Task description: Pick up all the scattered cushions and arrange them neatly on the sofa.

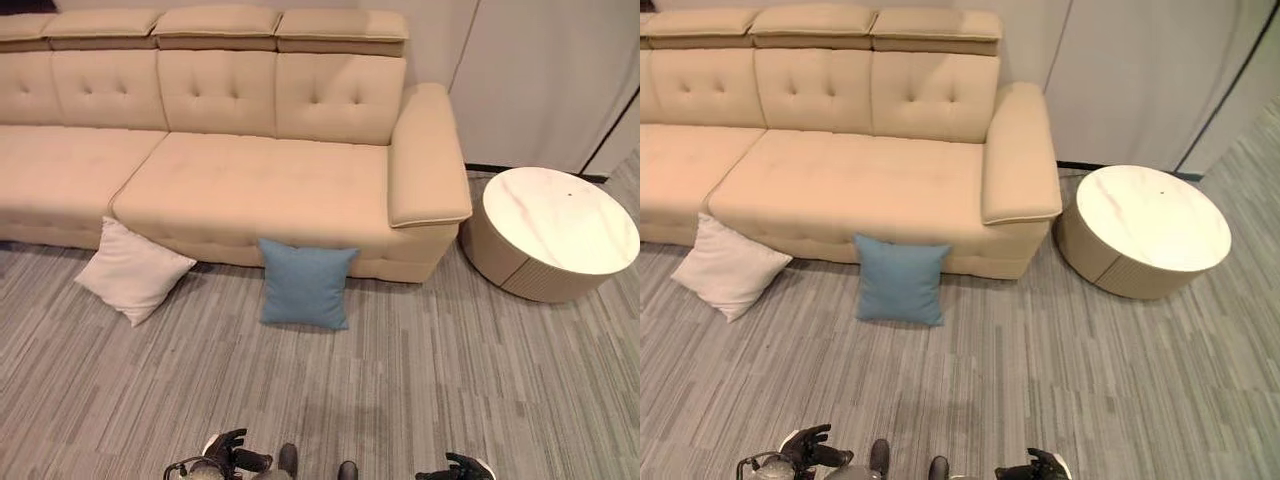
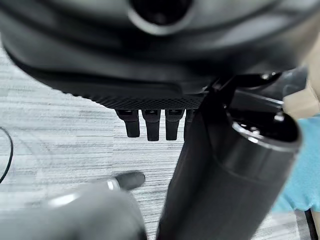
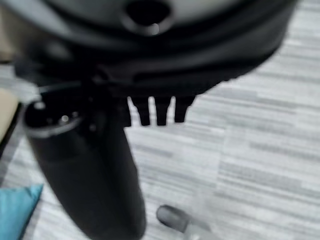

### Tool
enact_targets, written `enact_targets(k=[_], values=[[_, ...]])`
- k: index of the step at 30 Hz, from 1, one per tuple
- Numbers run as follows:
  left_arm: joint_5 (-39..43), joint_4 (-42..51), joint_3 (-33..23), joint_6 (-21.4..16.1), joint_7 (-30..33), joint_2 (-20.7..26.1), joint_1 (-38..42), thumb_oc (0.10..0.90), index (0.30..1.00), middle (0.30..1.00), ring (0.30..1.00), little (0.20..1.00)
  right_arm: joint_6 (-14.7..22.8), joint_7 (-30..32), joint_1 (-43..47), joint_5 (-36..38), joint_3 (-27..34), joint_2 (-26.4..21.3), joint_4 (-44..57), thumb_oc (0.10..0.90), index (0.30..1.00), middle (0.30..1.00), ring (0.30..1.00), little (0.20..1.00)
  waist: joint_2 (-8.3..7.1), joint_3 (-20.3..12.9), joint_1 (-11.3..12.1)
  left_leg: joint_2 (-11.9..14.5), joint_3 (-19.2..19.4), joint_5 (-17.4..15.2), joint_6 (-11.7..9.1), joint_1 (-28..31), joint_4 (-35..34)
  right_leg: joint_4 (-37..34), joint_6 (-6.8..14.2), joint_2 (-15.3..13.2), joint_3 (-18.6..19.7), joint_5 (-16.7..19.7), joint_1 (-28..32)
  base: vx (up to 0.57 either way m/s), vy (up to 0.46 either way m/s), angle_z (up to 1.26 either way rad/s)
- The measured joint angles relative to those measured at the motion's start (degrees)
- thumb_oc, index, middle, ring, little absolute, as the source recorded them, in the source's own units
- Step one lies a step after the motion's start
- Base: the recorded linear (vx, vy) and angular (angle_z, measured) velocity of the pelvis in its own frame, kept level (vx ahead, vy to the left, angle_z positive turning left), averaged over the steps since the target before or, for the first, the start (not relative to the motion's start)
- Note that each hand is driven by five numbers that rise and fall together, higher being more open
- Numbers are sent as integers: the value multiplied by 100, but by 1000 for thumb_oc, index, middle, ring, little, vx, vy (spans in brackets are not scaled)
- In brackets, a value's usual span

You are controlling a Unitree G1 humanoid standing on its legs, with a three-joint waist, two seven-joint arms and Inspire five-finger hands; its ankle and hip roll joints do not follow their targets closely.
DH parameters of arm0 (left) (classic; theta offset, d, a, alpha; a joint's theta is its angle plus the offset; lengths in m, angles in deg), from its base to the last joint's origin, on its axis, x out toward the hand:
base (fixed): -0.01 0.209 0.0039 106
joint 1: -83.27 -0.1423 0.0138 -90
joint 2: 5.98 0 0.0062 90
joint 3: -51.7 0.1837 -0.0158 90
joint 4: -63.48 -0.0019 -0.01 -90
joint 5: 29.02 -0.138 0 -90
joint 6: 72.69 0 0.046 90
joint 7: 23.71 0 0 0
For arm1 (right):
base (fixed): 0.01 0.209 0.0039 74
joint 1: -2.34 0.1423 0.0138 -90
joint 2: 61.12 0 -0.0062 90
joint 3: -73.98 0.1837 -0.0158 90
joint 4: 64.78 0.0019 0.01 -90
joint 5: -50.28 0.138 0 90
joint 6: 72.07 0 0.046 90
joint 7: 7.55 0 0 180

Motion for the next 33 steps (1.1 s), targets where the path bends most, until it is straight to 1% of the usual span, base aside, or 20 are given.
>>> enact_targets(k=[1,3,4,6,7,9,10,12,14,16,18,20,21,23,24,25,30,31,32,33], values=[[0,-12,-2,4,-3,-34,23,800,900,900,900,900,-16,0,-31,-1,20,-16,-4,800,900,900,900,900,16,-5,-8,165,498,-35,56,88,-198,3,152,-55,-193,-39,-38,210,255,84],[-1,-57,-9,17,-4,-32,13,800,900,900,900,900,-21,3,-9,-9,22,-15,-6,800,900,900,900,900,77,10,7,155,512,-112,168,261,-503,56,286,-48,-208,-103,-42,189,273,43],[-5,-163,-6,43,0,25,-34,800,900,900,900,900,-19,-2,75,-60,12,92,14,800,900,900,900,900,78,16,25,-61,473,-88,333,590,-836,531,623,-315,-1,-325,-127,135,334,20],[-1,-122,-11,41,4,93,-29,800,900,900,900,900,-6,-8,140,-113,16,172,42,800,900,900,900,900,60,8,51,-196,457,-142,419,589,-825,864,761,-491,287,-406,-320,67,251,-1],[-2,-106,-21,31,10,120,-50,800,900,900,900,900,-19,-15,241,-168,6,203,68,800,900,900,900,900,115,16,151,-184,579,-120,497,634,-931,1478,854,-566,406,-560,-668,24,140,-37],[-2,-112,-17,44,24,201,-89,800,900,900,900,900,-20,-28,293,-184,-4,281,138,800,900,900,900,900,149,14,146,-184,605,-97,534,660,-941,2378,1052,-702,533,-808,-1102,85,167,-16],[-3,-102,-16,42,81,293,-72,800,900,900,900,900,-29,-24,297,-183,-8,350,127,800,900,900,900,900,73,23,159,-273,568,-183,650,787,-949,2718,1207,-833,579,-695,-1196,193,175,11],[-1,-99,-19,38,106,346,-124,800,900,900,900,900,-26,-14,387,-183,-2,355,135,800,900,900,900,900,87,47,150,-278,544,-316,813,979,-1037,3434,1234,-850,684,-726,-1505,230,95,-5],[-1,-112,-30,43,121,366,-144,800,900,900,900,900,-15,-18,383,-184,-19,360,297,800,900,900,900,900,81,43,137,-278,521,-408,827,1064,-1038,3345,1194,-731,873,-879,-1683,225,6,-3],[-2,-132,-31,43,119,359,-138,800,900,900,900,900,-12,-20,385,-181,-113,363,304,800,900,900,900,900,62,41,137,-277,514,-464,821,1127,-1040,2596,1126,-576,842,-827,-1827,210,-14,3],[-3,-192,-28,44,119,323,-134,800,900,900,900,900,-2,-20,391,-181,-142,369,367,800,900,900,900,900,13,48,118,-280,491,-528,819,1209,-1042,1912,1035,-384,838,-600,-1962,150,-14,15],[-4,-200,-23,41,113,312,-162,800,900,900,900,900,19,-19,385,-181,-177,385,427,800,900,900,900,900,-126,61,0,-329,381,-562,777,1349,-1036,1312,1055,-268,828,-110,-2009,276,-89,47],[-12,-232,-21,42,113,263,-226,800,900,900,900,900,-4,-15,304,-185,-170,371,445,800,900,900,900,900,-158,-5,-7,-308,193,-763,672,1472,-1036,1237,801,-182,834,354,-1940,334,-148,43],[-42,-235,-8,43,107,212,-263,800,900,900,900,900,-22,-15,160,-184,-169,365,403,800,900,900,900,900,-89,-30,-18,-164,28,-775,527,1608,-1031,1021,481,-79,749,593,-1622,231,-121,38],[-78,-234,-7,42,101,181,-296,800,900,900,900,900,-25,-13,136,-184,-169,361,340,800,900,900,900,900,-24,-67,-15,-73,-45,-790,502,1652,-1031,902,420,9,688,574,-1495,236,-140,35],[-118,-232,-9,41,86,140,-331,800,900,900,900,900,-35,-14,107,-185,-170,346,235,800,900,900,900,900,-6,-89,-8,-4,-177,-807,361,1653,-776,656,214,71,571,653,-1212,196,-129,25],[-121,-197,-14,15,69,61,-311,800,900,900,900,900,-27,-18,24,-181,-169,179,240,800,900,900,900,900,62,-144,-32,24,-243,-980,-35,1342,349,180,132,124,561,575,-633,89,-85,10],[-119,-173,-9,14,58,52,-218,800,900,900,900,900,-15,-17,29,-176,-175,146,225,800,900,900,900,900,44,-145,-67,-9,-221,-1119,-303,1010,1011,126,114,73,526,537,-563,48,-73,14],[-107,-148,-19,4,56,27,-107,800,900,900,900,900,-14,-15,61,-169,-166,125,199,800,900,900,900,900,-62,-87,-25,-39,-37,-1084,-507,305,2283,60,-34,-13,549,456,-531,115,-91,13],[-102,-32,-24,-18,57,32,-72,800,900,900,900,900,-20,-16,70,-169,-174,133,151,800,900,900,900,900,-37,-93,7,-2,112,-1124,-449,-8,2705,15,-106,-16,514,494,-489,135,-19,1]])
